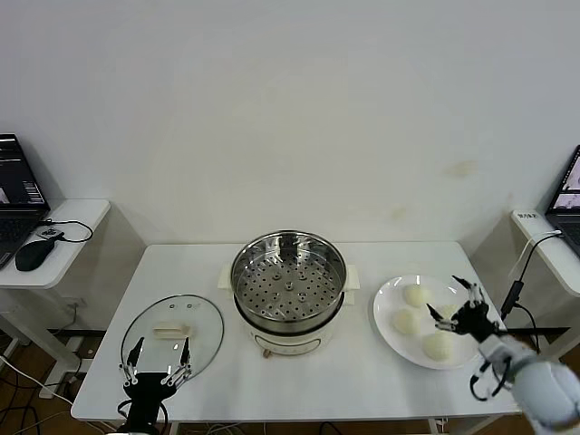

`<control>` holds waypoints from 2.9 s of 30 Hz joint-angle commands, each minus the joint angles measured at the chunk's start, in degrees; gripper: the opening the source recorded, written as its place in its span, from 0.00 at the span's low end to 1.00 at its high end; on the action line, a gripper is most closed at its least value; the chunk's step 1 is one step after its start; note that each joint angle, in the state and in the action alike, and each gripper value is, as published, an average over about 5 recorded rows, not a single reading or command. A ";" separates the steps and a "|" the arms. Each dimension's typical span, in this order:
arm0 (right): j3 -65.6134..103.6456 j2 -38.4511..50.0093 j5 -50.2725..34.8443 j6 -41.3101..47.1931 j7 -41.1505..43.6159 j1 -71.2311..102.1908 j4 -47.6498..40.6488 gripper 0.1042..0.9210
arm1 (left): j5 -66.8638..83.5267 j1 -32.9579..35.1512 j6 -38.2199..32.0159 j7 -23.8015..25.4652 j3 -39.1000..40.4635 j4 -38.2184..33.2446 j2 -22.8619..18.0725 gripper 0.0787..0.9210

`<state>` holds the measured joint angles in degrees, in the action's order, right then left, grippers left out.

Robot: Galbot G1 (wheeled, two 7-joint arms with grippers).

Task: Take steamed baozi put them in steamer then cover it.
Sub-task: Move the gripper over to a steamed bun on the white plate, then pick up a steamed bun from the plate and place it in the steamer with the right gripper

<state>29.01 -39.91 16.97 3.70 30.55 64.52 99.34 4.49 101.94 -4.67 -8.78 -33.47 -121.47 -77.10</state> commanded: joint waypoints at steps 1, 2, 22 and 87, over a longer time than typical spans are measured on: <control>-24.00 11.98 4.62 0.27 19.32 -28.83 -12.43 0.88 | -1.87 -0.28 -0.23 0.30 -0.72 -0.09 -0.03 0.88; -27.01 12.20 4.43 -0.11 21.07 -31.61 -13.85 0.88 | -1.81 -0.24 -0.23 0.25 -0.89 -0.03 -0.03 0.88; -52.48 -3.06 4.96 -4.47 29.07 -53.86 -39.67 0.88 | -1.47 -0.85 -0.07 0.22 -3.19 0.49 0.29 0.88; -87.07 -8.28 -25.59 -0.53 29.31 -95.17 -24.21 0.62 | 0.69 -2.70 -0.42 0.11 -4.01 1.46 2.15 0.88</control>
<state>-47.36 -43.44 0.56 2.96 60.84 -16.72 71.18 4.98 99.72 -5.19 -8.77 -37.45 -120.02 -75.05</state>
